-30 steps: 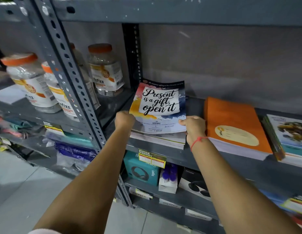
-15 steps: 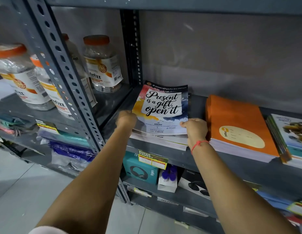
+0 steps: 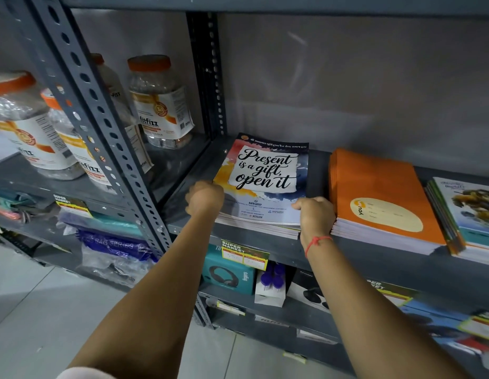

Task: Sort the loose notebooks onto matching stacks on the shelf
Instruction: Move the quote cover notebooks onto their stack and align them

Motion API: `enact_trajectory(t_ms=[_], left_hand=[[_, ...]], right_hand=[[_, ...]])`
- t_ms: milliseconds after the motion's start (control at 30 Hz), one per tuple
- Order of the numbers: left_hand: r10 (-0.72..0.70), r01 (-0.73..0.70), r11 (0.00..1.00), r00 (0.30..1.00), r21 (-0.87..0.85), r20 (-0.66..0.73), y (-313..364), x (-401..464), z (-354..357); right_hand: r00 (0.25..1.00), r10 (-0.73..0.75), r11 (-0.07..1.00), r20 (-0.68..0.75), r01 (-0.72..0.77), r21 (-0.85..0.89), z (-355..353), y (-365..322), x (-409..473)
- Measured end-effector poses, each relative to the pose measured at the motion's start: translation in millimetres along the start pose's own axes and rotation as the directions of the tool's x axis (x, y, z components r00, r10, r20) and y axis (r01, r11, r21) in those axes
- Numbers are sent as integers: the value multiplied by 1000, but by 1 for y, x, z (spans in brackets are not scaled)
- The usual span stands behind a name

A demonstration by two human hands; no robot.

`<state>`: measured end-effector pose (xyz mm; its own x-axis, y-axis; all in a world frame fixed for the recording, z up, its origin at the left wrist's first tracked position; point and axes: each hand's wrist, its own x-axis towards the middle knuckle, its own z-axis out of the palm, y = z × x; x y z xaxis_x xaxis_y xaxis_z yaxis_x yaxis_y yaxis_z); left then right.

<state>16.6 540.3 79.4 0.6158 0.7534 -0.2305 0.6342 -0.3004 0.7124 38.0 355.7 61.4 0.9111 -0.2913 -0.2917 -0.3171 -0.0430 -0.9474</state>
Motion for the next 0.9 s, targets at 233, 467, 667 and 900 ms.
enact_trajectory(t_ms=[233,467,667,900], left_hand=[[38,-39,999,999,-24,-37,-3,-6,3],[48,-51,996,998,-73,-41,-7,-5,4],[47,-61,957,997,-285,-55,-22,-6,5],[106,-106,977,994,-188,-8,-22,-7,-4]], right_hand=[[999,36,999,-31,-37,-33,0,9,-9],[990,-121,981,-69,109,-163,-1,25,-23],[982,-170,964,-84,148,-221,-2,29,-27],[982,-166,959,-87,141,-247,-2,26,-35]])
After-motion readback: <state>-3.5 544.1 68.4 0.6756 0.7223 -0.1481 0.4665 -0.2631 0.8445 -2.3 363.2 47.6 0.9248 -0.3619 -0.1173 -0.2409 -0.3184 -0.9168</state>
